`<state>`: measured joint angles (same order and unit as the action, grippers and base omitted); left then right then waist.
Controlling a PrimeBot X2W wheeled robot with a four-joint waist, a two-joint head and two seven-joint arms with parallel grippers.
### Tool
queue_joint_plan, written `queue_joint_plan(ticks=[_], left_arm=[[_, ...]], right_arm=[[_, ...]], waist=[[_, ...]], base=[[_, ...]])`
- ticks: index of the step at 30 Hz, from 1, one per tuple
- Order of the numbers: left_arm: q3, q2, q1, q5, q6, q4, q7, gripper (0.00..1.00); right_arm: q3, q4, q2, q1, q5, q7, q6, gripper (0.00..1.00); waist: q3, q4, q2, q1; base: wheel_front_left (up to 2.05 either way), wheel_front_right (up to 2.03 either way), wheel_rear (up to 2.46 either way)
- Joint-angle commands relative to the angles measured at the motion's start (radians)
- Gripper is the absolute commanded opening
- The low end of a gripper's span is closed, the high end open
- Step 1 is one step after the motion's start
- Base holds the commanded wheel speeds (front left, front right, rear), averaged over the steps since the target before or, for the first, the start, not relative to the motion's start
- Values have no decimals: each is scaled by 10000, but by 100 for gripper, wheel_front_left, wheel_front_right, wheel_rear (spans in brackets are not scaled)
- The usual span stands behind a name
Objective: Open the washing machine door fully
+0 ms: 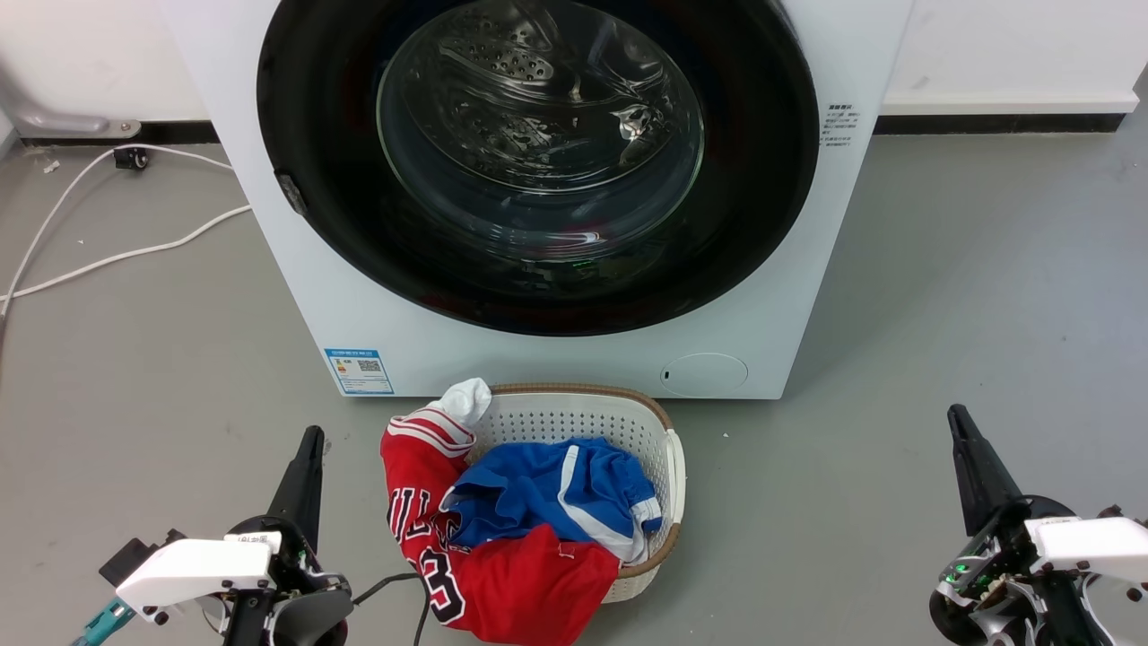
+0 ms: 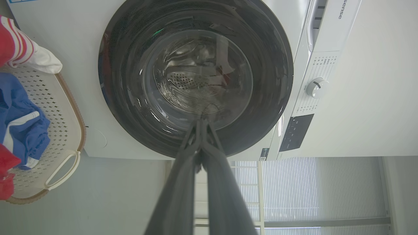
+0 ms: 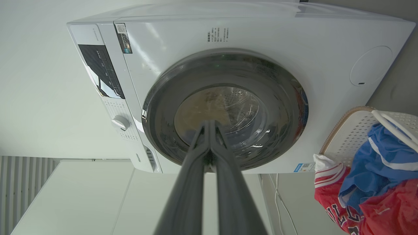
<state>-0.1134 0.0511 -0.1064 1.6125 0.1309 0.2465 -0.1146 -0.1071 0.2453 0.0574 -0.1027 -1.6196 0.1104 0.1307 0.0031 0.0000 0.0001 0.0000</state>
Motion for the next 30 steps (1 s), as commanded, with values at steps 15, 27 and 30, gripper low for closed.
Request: queue_joint_plan(ticks=[15,27,30], left_arm=[[-103,-13,293,-896,-15,-254,546,100],[240,-11,471,-3728,-768,-1128,1083,100],[388,-10,539,-4488,-935,-1253,1208,100]], right_arm=[[-34,-178,-32,354,1437,-538,-1,100],[20,-938,-37,505,4233,-1071,1,100],[86,-1137,-38,561,5025,-1193,1,100]], waist=[[17,1,-1,0],[51,-4,-1,0],[54,-3,-1,0]], base=[[0,0,0],[0,0,0],[0,0,0]])
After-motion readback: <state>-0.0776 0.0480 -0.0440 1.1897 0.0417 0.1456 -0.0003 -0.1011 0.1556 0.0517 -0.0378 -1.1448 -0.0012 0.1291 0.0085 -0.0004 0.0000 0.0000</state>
